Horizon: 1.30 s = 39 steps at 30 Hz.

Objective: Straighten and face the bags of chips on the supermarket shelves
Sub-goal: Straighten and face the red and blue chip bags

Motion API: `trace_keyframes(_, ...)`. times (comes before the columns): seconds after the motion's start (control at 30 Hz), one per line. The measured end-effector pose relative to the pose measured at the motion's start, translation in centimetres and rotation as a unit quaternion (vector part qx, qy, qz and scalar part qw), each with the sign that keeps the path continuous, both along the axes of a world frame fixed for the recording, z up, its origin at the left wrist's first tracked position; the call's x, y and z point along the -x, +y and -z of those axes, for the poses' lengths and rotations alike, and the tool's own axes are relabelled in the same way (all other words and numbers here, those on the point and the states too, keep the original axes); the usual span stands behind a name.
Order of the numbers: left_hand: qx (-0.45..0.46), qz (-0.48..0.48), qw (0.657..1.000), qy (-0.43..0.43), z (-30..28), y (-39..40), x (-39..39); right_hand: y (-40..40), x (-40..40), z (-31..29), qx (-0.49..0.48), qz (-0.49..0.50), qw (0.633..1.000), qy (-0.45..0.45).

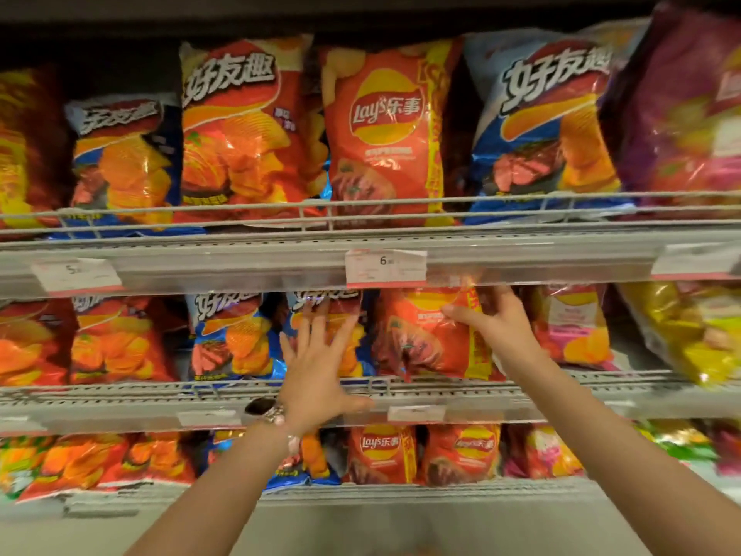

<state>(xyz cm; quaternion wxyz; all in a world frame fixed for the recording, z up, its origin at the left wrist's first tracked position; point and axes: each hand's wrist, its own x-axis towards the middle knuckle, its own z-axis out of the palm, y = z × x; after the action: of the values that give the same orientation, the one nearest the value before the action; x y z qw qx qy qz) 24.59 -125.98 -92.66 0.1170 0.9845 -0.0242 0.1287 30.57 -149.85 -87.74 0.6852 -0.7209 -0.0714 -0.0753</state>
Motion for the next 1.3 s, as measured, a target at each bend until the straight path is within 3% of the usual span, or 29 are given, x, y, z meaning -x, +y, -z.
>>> trace_keyframes(0.23,-0.098,-0.148,0.982,0.06,0.8,-2.5,-2.7,-4.9,-3.7,1.4,0.008,0.019,1.0,0.015)
trace_keyframes(0.67,-0.177,-0.164,0.97,0.015,2.1,-2.6,-3.8,-6.4,-5.2,5.4,0.003,-0.032,0.996,0.082)
trace_keyframes(0.87,-0.16,-0.154,0.975,0.017,1.9,-2.4,-3.3,-6.0,-3.8,4.6,0.122,0.009,0.992,0.037)
trace_keyframes(1.03,-0.151,-0.094,0.984,0.022,1.1,-3.5,-1.2,-6.6,-0.6,2.9,0.176,0.083,0.979,-0.057)
trace_keyframes(1.13,-0.125,-0.012,0.992,-0.007,-1.1,-4.8,0.9,-7.0,1.7,1.4,0.214,0.064,0.97,-0.096)
trace_keyframes(1.2,-0.103,0.065,0.988,-0.09,-3.0,-5.4,2.3,-7.1,3.1,-0.3,0.215,0.032,0.969,-0.121)
trace_keyframes(1.3,-0.094,0.148,0.957,-0.232,-6.0,-6.7,3.5,-7.0,4.9,-3.8,0.189,0.004,0.965,-0.182)
